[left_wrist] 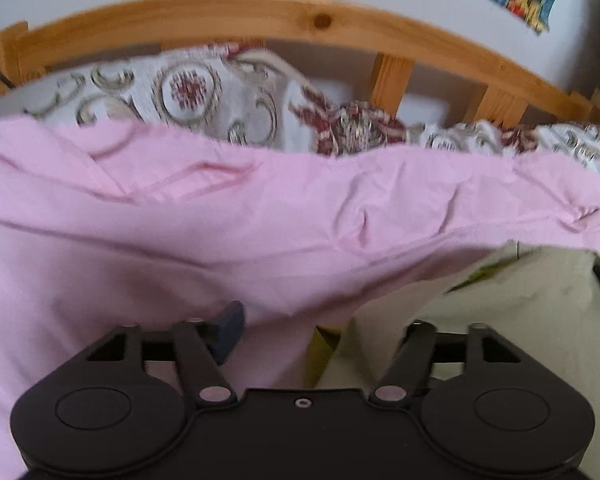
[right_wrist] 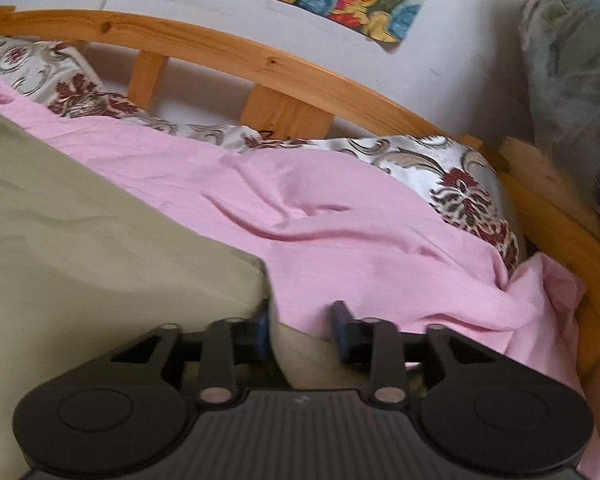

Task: Fold large clothes
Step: 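Open both tools to release the folded hem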

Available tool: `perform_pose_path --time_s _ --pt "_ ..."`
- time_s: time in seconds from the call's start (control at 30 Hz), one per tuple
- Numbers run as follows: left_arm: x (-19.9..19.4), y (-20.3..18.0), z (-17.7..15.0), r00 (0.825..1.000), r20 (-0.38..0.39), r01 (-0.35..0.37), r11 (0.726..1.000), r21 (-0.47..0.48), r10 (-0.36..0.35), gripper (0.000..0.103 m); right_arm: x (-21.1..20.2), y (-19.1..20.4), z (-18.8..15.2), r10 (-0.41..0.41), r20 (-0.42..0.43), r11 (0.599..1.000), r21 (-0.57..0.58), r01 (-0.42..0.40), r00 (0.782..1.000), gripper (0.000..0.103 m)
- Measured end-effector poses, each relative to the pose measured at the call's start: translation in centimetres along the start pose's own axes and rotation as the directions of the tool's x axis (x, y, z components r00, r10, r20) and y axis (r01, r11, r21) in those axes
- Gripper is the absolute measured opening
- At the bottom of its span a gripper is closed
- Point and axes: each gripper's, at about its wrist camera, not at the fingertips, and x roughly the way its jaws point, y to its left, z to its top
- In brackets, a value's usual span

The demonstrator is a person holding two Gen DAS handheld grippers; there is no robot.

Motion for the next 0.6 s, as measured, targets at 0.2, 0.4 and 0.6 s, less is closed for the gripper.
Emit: perform_pose_path --time_s 0.2,0.4,0.6 --pt "-2.6 0.6 0.8 0.997 0.063 0.049 0.997 0.056 -0.053 0.088 0.1 -1.2 0.3 -0.024 -0.004 1.0 0.016 0.024 1.0 0.077" --pt "-3.1 3.0 1.2 0.971 0.087 0.228 0.97 -0.088 -0.221 0.092 0.6 -2.6 0.8 -0.035 -0.029 0.999 0.0 0.035 0.999 0.081" --pt "-3.8 3.1 0.9 0.958 0.153 0.26 0.959 -0.112 -0.242 0.095 0.8 -4.3 1.5 -0.079 -0.04 0.997 0.008 0.079 0.996 0.083"
